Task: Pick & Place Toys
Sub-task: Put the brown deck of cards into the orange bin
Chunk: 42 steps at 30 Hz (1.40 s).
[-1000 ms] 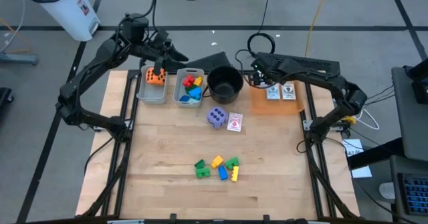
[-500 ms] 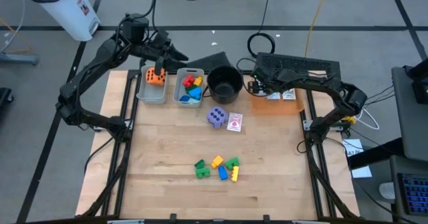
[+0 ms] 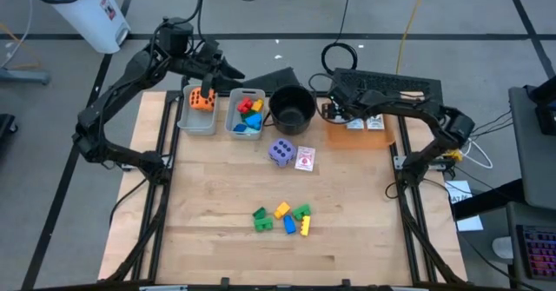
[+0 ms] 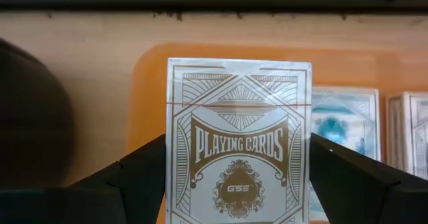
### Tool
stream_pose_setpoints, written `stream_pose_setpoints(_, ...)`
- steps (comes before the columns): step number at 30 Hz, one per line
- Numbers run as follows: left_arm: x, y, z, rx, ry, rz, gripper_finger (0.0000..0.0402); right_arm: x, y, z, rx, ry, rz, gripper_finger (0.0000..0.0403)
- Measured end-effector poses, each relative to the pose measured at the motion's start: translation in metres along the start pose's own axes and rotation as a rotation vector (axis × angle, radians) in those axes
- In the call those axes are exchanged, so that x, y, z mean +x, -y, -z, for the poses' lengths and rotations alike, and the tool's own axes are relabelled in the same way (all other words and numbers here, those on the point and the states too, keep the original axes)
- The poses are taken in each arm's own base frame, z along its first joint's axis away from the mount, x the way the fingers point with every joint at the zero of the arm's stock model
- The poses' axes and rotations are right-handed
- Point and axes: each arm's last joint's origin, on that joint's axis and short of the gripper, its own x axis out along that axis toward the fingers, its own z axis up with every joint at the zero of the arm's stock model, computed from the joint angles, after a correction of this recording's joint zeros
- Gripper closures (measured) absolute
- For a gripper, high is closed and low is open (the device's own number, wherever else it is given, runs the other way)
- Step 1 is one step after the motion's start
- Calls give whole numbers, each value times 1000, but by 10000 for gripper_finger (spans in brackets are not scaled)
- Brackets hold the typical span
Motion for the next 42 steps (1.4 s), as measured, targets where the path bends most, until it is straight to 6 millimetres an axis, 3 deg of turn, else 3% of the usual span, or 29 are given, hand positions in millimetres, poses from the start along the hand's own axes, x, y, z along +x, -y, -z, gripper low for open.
stream_pose_setpoints(18, 0, 0, 0, -4, 0, -1, 167, 33, -7, 8, -16, -75, 9, 102)
stream_pose_setpoints(42, 0, 0, 0, -21, 0, -1, 167, 34, -9, 1, -75, -35, -29, 86)
